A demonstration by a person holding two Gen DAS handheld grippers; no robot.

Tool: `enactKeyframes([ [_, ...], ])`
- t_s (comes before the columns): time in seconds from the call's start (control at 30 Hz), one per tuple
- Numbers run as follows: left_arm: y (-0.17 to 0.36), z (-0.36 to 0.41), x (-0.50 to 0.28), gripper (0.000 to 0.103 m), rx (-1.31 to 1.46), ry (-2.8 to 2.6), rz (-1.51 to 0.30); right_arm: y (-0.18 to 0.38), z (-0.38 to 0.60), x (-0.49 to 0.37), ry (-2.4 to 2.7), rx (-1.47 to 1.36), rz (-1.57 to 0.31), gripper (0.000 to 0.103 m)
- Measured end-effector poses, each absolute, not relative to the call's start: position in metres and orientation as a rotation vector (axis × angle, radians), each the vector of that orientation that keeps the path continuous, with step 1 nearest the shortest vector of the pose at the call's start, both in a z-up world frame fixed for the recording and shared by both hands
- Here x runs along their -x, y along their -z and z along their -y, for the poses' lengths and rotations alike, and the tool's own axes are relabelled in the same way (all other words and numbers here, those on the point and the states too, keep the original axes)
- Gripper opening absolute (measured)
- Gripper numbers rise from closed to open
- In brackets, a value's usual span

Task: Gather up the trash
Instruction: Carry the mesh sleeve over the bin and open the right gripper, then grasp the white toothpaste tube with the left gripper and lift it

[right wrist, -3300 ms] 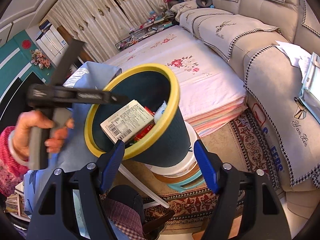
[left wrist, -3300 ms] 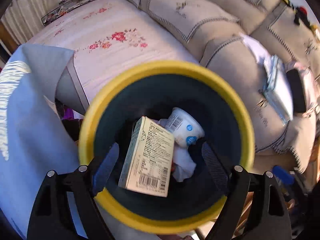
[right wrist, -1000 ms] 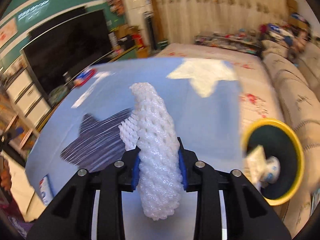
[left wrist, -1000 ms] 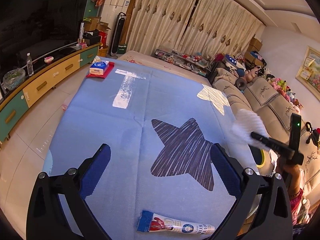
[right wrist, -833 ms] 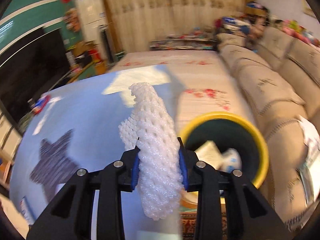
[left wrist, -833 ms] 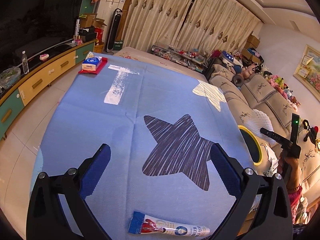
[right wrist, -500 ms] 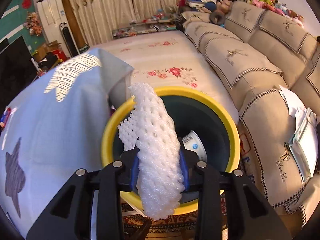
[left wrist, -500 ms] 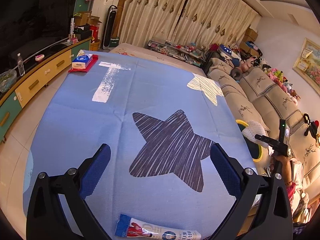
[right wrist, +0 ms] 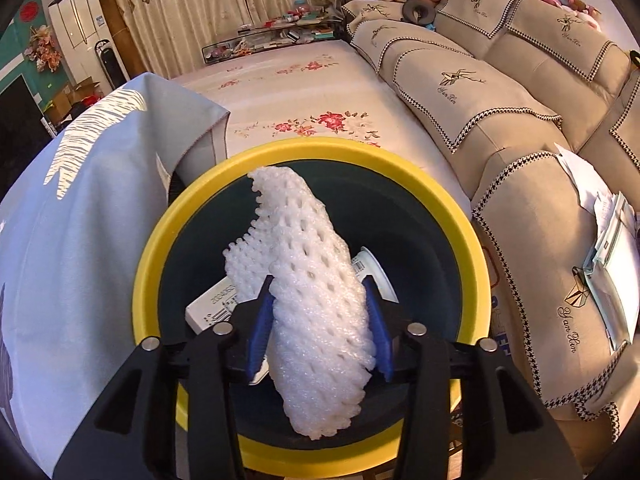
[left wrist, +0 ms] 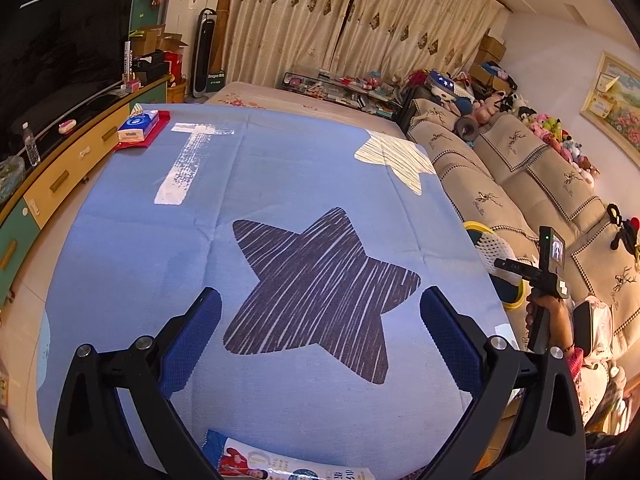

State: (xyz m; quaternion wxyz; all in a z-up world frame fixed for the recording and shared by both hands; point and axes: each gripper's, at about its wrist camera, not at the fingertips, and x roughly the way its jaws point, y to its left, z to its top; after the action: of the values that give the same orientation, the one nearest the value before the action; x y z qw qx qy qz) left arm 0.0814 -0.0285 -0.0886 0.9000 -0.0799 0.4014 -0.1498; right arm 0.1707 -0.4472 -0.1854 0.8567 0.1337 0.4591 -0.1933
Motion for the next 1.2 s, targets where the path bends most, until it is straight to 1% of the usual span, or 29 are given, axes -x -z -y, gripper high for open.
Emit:
enactKeyframes([
  [0.03, 0.088, 0.03, -0.081, 0.098, 0.162, 0.311, -0.831, 0.185, 0.448, -0.17, 0.417, -0.27, -0.962, 0.054],
  [0.1, 0.088, 0.033, -0.081, 0.098, 0.158, 0.313, -0.832, 0.184, 0.448, -0.168, 0.438, -0.25, -0.955, 0.058],
  [0.2, 0.084, 0.036, -0.08, 0.098, 0.146, 0.318, -0.828, 0.178, 0.446, -0.162, 0.456, -0.241, -0.933, 0.068],
  [0.43, 0.073, 0.036, -0.072, 0.098, 0.061, 0.337, -0.82, 0.154, 0.428, -0.149, 0.418, -0.218, -0.87, 0.069],
  [0.6, 0.068, 0.033, -0.049, 0.098, -0.108, 0.435, -0.796, 0.144, 0.41, -0.148, 0.364, -0.204, -0.854, 0.07],
  [0.77, 0.082, 0.028, -0.018, 0.098, -0.341, 0.581, -0.782, 0.143, 0.394, -0.153, 0.318, -0.197, -0.861, 0.07],
  [0.87, 0.096, 0.025, -0.007, 0.098, -0.387, 0.704, -0.825, 0.143, 0.384, -0.155, 0.297, -0.193, -0.87, 0.07],
  [0.93, 0.105, 0.023, -0.001, 0.096, -0.404, 0.762, -0.856, 0.142, 0.376, -0.156, 0.283, -0.187, -0.874, 0.07],
  [1.0, 0.113, 0.022, 0.004, 0.088, -0.436, 0.813, -0.878, 0.14, 0.372, -0.157, 0.265, -0.19, -0.876, 0.07],
  [1.13, 0.132, 0.023, 0.01, 0.084, -0.523, 0.86, -0.928, 0.133, 0.366, -0.154, 0.269, -0.177, -0.868, 0.07],
  [1.2, 0.142, 0.025, 0.011, 0.08, -0.582, 0.855, -0.94, 0.13, 0.365, -0.154, 0.269, -0.177, -0.866, 0.07],
])
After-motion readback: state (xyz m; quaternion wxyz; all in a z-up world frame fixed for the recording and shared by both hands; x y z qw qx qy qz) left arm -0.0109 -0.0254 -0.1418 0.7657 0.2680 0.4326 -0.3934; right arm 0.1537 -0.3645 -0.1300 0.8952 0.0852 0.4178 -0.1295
